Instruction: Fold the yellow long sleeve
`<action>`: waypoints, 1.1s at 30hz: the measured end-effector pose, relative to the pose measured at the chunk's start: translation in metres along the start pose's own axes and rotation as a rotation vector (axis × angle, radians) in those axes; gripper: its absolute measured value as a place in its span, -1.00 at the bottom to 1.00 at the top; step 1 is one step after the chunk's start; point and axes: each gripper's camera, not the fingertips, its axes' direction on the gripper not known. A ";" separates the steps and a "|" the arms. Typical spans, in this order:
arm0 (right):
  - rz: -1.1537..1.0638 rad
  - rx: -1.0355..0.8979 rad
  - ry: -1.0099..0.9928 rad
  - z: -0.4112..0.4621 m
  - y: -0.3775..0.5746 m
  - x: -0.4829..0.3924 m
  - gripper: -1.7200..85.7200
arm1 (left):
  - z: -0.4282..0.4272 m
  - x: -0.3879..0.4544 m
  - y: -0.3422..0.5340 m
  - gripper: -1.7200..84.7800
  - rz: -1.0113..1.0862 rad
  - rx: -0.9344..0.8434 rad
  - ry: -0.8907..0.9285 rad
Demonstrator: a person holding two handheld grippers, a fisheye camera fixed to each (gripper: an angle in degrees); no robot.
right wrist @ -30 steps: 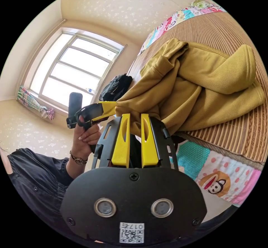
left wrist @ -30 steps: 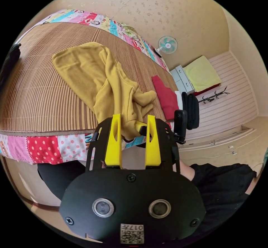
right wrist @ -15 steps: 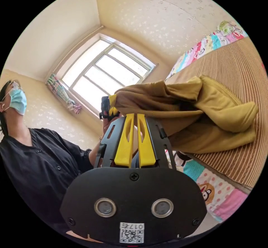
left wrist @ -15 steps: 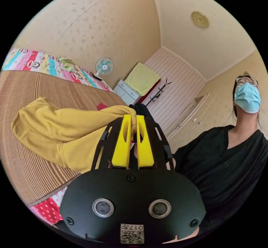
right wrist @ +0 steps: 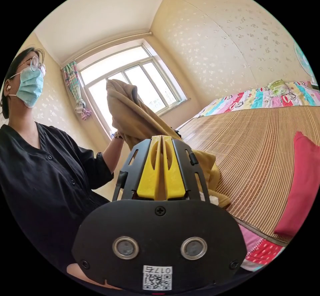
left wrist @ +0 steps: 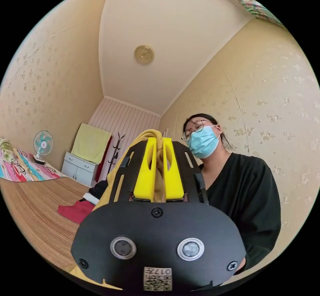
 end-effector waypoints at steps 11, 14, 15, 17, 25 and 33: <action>-0.043 -0.082 -0.073 0.032 0.007 -0.041 -0.84 | 0.032 0.007 0.008 -0.89 -0.074 0.190 0.488; -0.106 -0.121 -0.117 0.043 0.010 -0.058 -0.81 | 0.046 0.006 -0.004 -0.89 -0.075 0.159 0.487; -0.137 -0.130 -0.136 0.045 0.011 -0.065 -0.80 | 0.049 0.006 -0.005 -0.89 -0.076 0.158 0.494; -0.185 -0.147 -0.142 0.046 0.013 -0.076 -0.78 | 0.066 0.003 -0.012 -0.89 -0.073 0.163 0.544; -0.282 -0.188 0.087 0.071 0.018 -0.123 -0.76 | 0.125 -0.023 -0.023 -0.89 -0.081 0.168 0.633; -0.170 0.182 0.360 0.003 -0.044 -0.153 -0.89 | 0.107 -0.021 -0.047 -0.89 -0.028 0.132 0.415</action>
